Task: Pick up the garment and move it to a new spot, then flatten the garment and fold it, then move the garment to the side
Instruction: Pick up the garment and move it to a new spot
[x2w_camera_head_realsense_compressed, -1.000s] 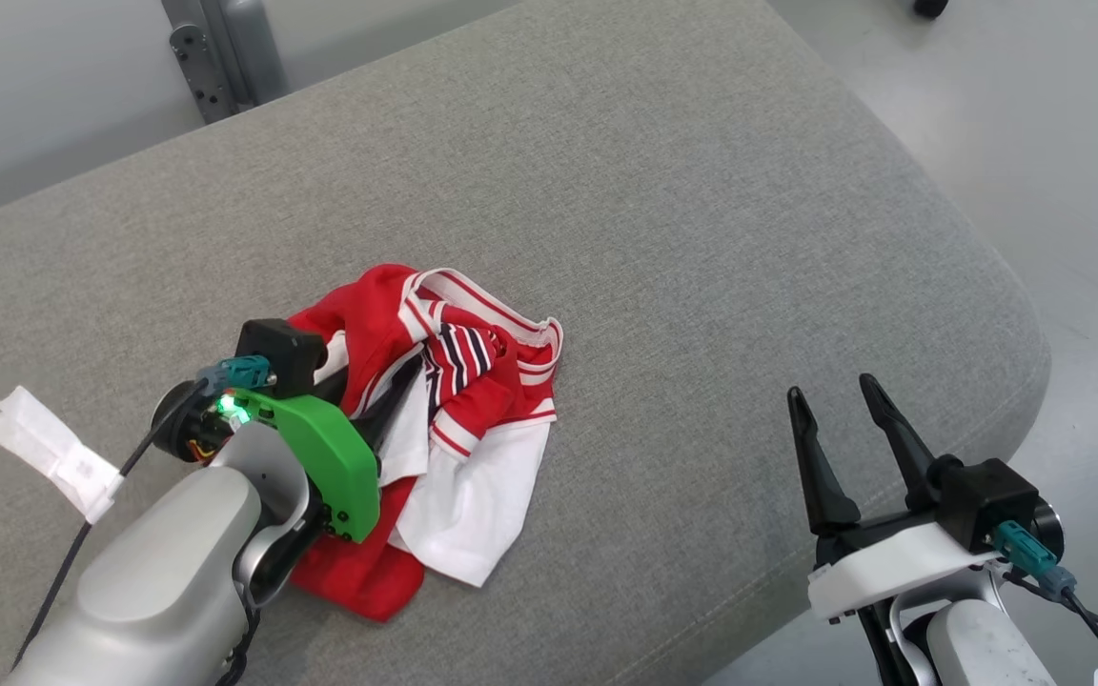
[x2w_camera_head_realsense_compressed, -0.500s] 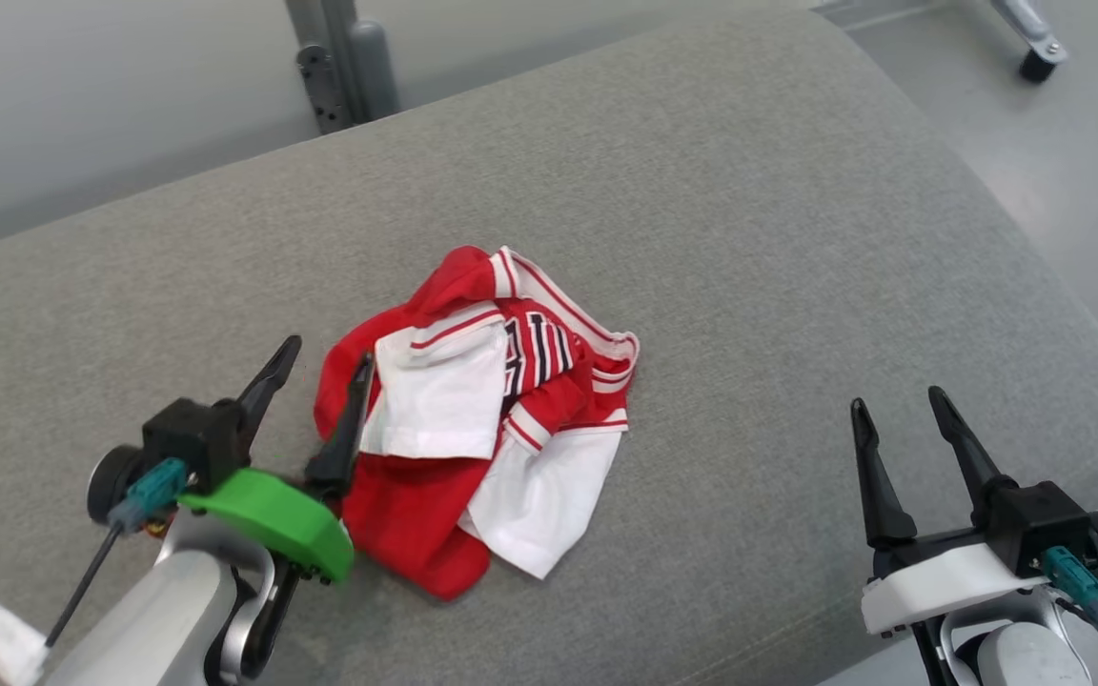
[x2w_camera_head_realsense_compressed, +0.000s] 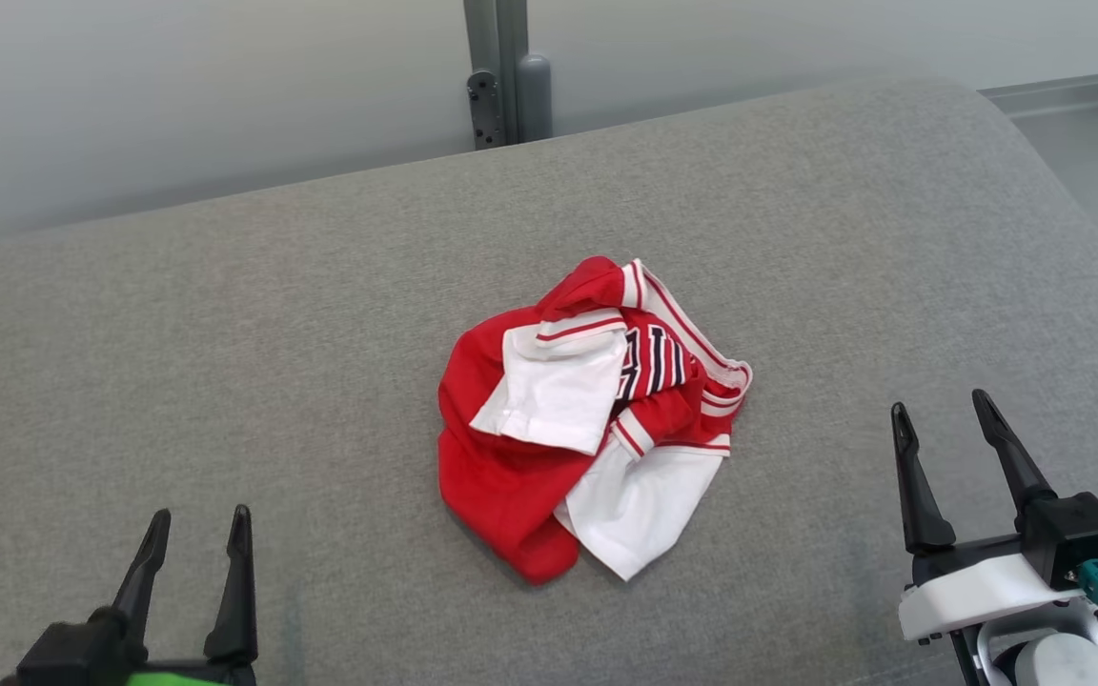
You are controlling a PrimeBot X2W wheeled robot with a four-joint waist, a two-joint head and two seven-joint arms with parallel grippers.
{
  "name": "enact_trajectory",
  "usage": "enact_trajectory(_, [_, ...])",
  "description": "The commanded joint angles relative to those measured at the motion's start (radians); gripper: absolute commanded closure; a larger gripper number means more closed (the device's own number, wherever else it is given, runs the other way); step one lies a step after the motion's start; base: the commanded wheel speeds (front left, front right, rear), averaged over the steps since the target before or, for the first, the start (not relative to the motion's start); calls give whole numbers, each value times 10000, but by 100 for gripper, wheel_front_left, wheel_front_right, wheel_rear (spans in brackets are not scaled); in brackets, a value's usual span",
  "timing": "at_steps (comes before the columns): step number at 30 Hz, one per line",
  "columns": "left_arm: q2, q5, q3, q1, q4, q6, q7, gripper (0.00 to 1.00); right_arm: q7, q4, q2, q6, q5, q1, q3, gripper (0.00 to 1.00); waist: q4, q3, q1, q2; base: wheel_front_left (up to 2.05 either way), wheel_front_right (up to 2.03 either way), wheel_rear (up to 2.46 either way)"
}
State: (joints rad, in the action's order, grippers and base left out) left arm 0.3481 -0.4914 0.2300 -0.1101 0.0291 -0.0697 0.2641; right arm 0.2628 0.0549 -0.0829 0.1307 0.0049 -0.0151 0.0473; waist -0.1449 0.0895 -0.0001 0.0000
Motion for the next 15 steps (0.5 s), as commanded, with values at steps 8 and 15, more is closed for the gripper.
enact_trajectory(8, [-1523,1247,-2369,-1492,-3,1388,1,0,31,131,42,1,55,-370,50,0,599,-630,1,0,0,0,0])
enact_trajectory(15, [-2233,1960,-3213,-1666,135,1923,2,0,31,193,107,1,106,-405,-40,0,640,-633,1,0,0,0,0])
